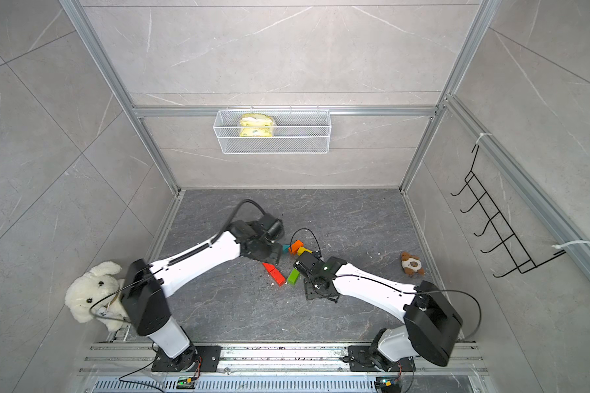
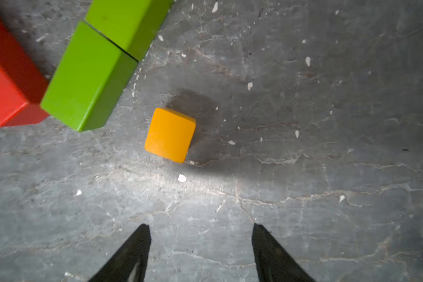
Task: Assemble a heart with building blocks
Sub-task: Assemble the building block at the center of the board.
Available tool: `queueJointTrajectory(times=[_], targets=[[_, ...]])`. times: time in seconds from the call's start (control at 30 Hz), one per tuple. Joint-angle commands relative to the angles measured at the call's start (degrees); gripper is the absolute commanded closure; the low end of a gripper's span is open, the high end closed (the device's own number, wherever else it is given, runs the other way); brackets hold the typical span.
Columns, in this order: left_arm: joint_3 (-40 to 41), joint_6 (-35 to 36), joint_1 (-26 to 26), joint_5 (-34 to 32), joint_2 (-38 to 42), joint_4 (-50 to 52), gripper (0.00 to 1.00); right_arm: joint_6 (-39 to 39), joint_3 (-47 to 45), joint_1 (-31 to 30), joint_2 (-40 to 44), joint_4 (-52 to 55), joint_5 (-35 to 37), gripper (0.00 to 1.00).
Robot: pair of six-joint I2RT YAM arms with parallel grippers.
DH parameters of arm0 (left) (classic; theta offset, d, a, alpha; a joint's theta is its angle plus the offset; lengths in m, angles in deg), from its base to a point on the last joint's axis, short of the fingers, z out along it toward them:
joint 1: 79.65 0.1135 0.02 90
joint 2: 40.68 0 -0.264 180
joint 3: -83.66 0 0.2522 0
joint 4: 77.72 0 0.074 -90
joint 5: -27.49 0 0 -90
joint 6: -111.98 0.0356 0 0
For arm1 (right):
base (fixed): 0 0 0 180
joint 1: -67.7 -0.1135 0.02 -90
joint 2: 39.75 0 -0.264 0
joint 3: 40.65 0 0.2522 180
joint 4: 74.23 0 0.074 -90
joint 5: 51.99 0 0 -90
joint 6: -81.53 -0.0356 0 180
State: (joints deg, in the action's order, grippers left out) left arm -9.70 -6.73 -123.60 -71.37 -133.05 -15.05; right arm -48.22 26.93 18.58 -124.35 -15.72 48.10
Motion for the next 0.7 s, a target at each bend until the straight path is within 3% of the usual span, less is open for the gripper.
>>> queueJointTrajectory(times=[0.0,0.17,0.4,0.67], targets=[[6.2,-4.5,4.0,1.3,6.8,-0.7,0.38,-3.7,3.5,-0.1,-5.3,-2.1,1.2,0.31],[13.1,-6.0,8.2,4.0,12.3,-3.0,0.38,-4.5,6.6,0.0,-10.0,-2.5,1.9,0.36],[15.7,-5.6,9.0,5.4,12.8,-4.8,0.39,-3.5,9.2,0.6,-14.5,-3.6,2.4,0.45],[17.5,-5.8,9.2,5.8,12.2,-6.3,0.4,-3.0,9.4,1.1,-16.0,-2.4,3.9,0.68]])
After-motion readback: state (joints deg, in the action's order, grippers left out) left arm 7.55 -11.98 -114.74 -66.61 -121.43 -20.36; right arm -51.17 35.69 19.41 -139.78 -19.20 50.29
